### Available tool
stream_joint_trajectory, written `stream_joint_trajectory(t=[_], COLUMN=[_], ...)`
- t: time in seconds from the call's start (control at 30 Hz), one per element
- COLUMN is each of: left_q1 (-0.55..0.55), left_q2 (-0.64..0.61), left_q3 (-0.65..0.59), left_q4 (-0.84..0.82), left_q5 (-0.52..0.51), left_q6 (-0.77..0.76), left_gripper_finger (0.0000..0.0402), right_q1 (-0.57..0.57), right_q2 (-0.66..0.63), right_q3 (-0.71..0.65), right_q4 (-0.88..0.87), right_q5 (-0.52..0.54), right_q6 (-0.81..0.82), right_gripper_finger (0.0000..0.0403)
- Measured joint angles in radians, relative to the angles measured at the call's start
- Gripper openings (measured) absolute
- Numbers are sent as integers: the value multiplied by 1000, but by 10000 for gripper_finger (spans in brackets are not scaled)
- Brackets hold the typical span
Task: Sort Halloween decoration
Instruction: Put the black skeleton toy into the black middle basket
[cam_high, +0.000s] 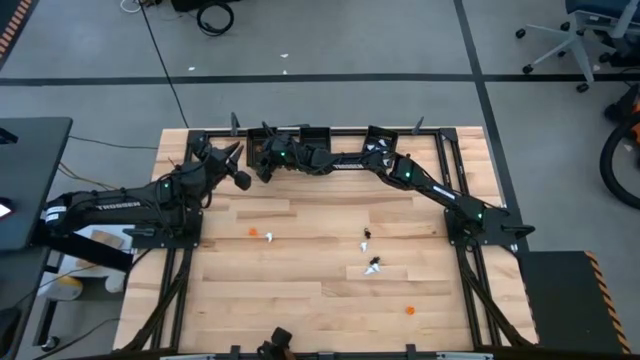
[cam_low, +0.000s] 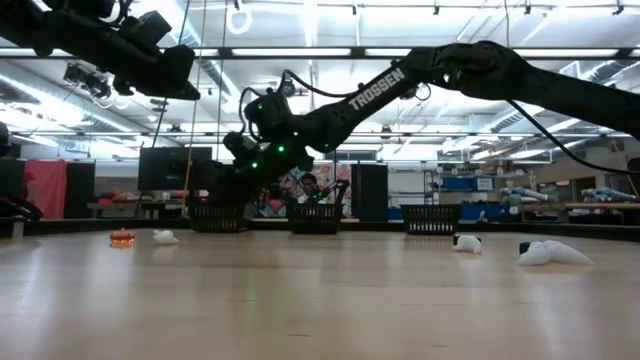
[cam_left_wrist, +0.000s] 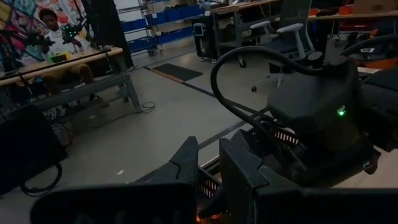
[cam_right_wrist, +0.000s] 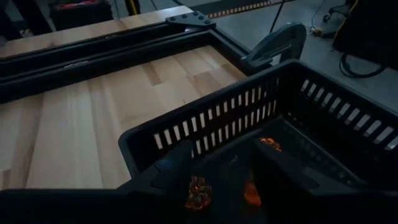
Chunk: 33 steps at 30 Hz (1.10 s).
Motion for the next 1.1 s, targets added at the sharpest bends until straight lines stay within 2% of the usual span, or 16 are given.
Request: stream_joint_trajectory(t=[0.17,0.33,0.67,0.97,1.03,1.1], left_q1=[-1,-2,-33,-40,-40,-40], left_q2=[0,-1,-17,-20,-20,-20], left_q3=[0,0,0,0,0,0], left_q4=[0,-11,-41,-111,-119,-118], left_q5=[4,64,92,97,140,239], left_q6=[0,-1,-2,-5,-11,-14], left_gripper_finger=[43,43,43,43,43,43], right_q1=[0,3,92,197,219,242], right_q2=[-16,-103,-239,-343,-347,-347], right_q3=[-2,0,-1,-1,-1,-2], right_q4=[-11,-86,-364,-748,-833,-899], right_q5=[-3,-3,-2,-1,-1,1], right_q6=[-26,-78,-246,-291,-277,-271], right_gripper_finger=[191,195,173,164,164,164])
